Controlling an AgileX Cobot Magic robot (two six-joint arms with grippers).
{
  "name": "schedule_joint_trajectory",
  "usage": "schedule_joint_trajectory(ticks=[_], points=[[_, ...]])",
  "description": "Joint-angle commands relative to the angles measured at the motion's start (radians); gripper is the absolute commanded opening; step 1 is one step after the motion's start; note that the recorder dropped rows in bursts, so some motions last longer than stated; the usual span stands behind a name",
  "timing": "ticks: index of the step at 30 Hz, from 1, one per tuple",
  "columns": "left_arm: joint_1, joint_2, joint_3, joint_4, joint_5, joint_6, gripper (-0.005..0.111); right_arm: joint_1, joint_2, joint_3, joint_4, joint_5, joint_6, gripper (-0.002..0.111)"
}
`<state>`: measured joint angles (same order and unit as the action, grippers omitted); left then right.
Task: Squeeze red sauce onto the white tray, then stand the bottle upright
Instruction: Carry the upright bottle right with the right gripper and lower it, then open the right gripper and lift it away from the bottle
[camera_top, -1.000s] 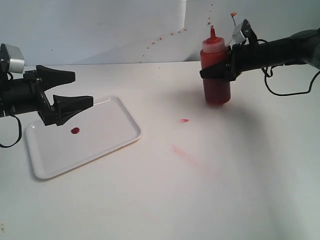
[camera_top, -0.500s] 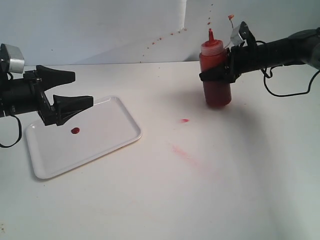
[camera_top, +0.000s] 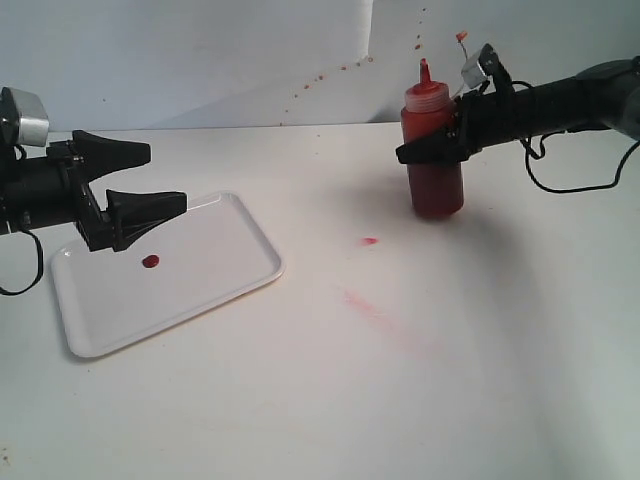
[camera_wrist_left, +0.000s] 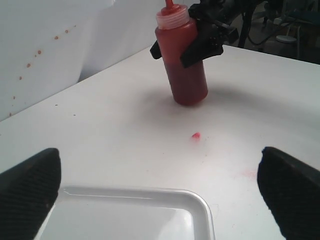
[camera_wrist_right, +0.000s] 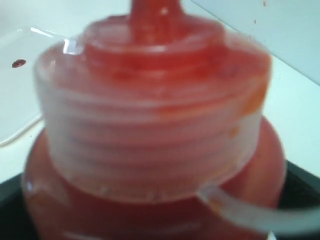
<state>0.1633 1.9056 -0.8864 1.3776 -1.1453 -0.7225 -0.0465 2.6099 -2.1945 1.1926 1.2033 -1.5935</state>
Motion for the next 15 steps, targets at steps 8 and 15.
schedule_joint_trajectory(ticks=[8, 15], points=[[0.000, 0.004, -0.002, -0.002, 0.002, -0.002, 0.105, -0.012, -0.003, -0.005, 0.021, 0.018, 0.061, 0.097], [0.000, 0.004, -0.002, -0.002, 0.002, -0.004, 0.105, -0.056, -0.003, -0.005, 0.021, 0.018, 0.112, 0.097]])
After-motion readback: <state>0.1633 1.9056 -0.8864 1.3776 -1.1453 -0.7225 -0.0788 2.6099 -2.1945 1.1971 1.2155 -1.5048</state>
